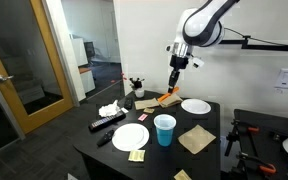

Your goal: Take the marker out of the cup and put it on the table

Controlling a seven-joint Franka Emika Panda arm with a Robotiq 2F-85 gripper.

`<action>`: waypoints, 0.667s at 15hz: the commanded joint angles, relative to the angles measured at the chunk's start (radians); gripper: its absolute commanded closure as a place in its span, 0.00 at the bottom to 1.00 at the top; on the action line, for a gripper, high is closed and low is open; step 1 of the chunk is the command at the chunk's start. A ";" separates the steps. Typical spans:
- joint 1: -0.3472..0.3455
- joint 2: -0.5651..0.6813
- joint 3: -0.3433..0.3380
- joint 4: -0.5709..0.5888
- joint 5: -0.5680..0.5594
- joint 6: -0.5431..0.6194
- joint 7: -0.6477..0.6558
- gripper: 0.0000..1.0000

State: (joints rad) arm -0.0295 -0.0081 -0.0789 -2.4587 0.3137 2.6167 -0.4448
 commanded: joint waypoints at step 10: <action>-0.076 0.104 0.002 0.083 0.313 -0.009 -0.309 0.95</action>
State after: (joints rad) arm -0.0689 0.0475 -0.0797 -2.4238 0.5239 2.6174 -0.6292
